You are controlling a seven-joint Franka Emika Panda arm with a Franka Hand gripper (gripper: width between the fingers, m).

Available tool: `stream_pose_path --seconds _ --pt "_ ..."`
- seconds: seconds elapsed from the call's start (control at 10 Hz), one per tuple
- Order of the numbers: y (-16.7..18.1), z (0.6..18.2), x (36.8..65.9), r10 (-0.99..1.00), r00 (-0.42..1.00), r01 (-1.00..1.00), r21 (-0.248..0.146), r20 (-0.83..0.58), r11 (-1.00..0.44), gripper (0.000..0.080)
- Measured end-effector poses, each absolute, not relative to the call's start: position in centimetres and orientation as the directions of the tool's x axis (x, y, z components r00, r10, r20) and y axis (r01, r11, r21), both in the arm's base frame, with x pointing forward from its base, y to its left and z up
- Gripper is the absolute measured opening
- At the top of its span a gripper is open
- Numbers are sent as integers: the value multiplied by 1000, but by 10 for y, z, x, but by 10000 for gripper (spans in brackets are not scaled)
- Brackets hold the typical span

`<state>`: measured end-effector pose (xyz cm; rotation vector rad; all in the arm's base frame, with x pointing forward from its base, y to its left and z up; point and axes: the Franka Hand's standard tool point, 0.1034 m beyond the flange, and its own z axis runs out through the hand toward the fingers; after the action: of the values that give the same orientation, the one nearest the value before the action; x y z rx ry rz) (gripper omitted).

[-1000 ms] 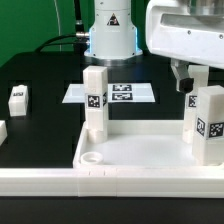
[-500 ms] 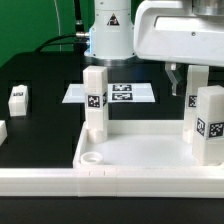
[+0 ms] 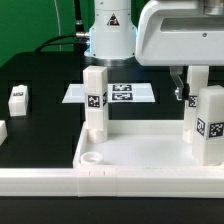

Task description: Assemble desk

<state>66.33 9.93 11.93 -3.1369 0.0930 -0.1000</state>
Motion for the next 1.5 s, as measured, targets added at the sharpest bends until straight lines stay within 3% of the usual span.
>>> stream_pose_path --seconds 0.3,0.5,0.7,1.0,1.2,1.5 --pt "98 118 663 -33 998 -33 -1 62 -999 620" --pt "98 118 663 -58 996 -58 -3 62 -998 286" --pt "98 118 663 -97 993 -96 -8 62 -995 288" --pt "91 119 664 -334 941 -333 -21 48 -943 288" --pt "85 118 664 -547 837 -545 -49 27 -837 288" --pt "84 118 664 -736 677 -734 -60 10 -677 290"
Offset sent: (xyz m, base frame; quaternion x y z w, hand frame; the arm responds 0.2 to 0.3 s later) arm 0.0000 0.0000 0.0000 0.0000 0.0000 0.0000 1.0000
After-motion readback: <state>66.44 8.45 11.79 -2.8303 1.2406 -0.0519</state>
